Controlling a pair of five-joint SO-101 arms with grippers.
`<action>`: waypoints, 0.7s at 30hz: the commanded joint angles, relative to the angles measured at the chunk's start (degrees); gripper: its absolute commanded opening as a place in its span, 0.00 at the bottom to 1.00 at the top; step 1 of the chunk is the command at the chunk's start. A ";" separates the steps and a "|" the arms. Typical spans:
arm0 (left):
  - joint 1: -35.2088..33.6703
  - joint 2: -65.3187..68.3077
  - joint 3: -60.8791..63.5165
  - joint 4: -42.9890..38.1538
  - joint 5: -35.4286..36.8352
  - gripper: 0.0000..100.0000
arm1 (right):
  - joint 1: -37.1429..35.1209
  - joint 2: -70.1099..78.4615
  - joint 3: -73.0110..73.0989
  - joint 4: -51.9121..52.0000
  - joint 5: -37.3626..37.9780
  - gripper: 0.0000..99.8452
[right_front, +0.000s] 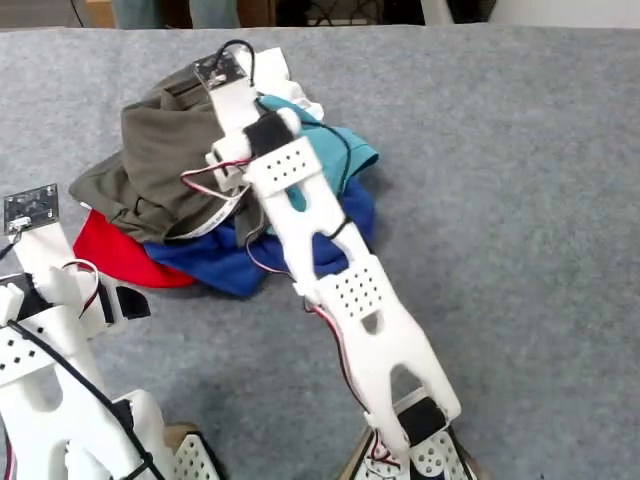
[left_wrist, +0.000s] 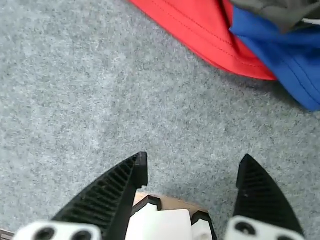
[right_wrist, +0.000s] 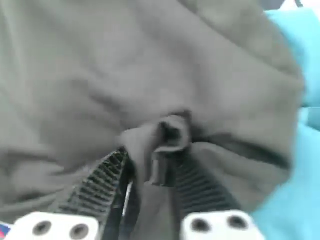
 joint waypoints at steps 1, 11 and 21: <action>-0.40 -0.18 -0.40 0.00 0.09 0.30 | 1.05 0.75 -7.87 5.36 1.23 0.01; -0.40 0.18 -0.40 0.35 0.09 0.30 | 3.69 -19.38 -7.52 7.38 0.88 0.01; -0.13 0.26 -0.66 0.35 0.09 0.30 | 13.63 -49.71 -7.52 7.12 1.23 0.01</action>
